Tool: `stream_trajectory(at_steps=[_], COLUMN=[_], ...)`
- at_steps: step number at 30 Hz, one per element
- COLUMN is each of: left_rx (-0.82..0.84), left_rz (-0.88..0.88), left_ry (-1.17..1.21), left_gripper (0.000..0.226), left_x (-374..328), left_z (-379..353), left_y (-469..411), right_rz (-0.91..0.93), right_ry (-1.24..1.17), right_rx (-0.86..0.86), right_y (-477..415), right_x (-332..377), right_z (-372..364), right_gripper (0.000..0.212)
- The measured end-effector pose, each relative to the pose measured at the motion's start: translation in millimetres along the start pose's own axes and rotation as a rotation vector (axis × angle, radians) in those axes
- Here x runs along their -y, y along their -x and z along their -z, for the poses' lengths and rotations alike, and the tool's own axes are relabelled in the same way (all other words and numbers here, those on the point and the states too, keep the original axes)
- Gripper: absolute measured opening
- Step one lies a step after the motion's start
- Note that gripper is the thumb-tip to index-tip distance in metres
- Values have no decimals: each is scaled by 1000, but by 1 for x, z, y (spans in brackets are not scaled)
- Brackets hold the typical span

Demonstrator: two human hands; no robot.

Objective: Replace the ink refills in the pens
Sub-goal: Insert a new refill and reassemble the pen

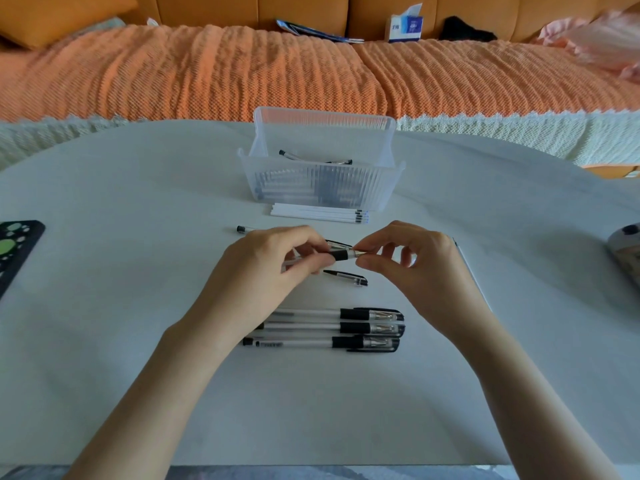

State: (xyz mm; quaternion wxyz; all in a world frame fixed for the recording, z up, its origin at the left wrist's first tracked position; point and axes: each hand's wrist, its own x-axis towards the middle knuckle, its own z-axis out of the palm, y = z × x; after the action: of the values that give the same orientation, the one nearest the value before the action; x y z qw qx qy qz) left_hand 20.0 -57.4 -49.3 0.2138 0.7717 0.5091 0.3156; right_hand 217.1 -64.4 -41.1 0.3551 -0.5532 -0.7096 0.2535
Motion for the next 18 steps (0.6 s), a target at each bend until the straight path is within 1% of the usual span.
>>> stream_trajectory(at_steps=[2,5,6,8,11,15,18], left_rx=[11,2,-2,-11,19,70,81], left_rz=[-2,-14,-14,-6,31,25,47], left_ry=[28,-16,-32,-51,-3,-1,21], left_gripper=[10,23,23,19,8,27,32], left_x=[1,-1,-1,-1,-1,-1,-1], left_z=[0,1,0,0,1,1,1], left_y=[0,1,1,0,0,1,1], right_rz=[-1,3,5,7,-1,-4,-4], right_ry=[-2,-8,-7,-7,-15,-19,-24], right_rx=[3,5,6,8,4,1,6], right_y=[0,0,0,0,0,-2,-1], right_x=[0,0,0,-1,-1,-1,-1], right_z=[0,0,0,0,0,1,1], right_gripper=[6,5,5,5,8,11,10])
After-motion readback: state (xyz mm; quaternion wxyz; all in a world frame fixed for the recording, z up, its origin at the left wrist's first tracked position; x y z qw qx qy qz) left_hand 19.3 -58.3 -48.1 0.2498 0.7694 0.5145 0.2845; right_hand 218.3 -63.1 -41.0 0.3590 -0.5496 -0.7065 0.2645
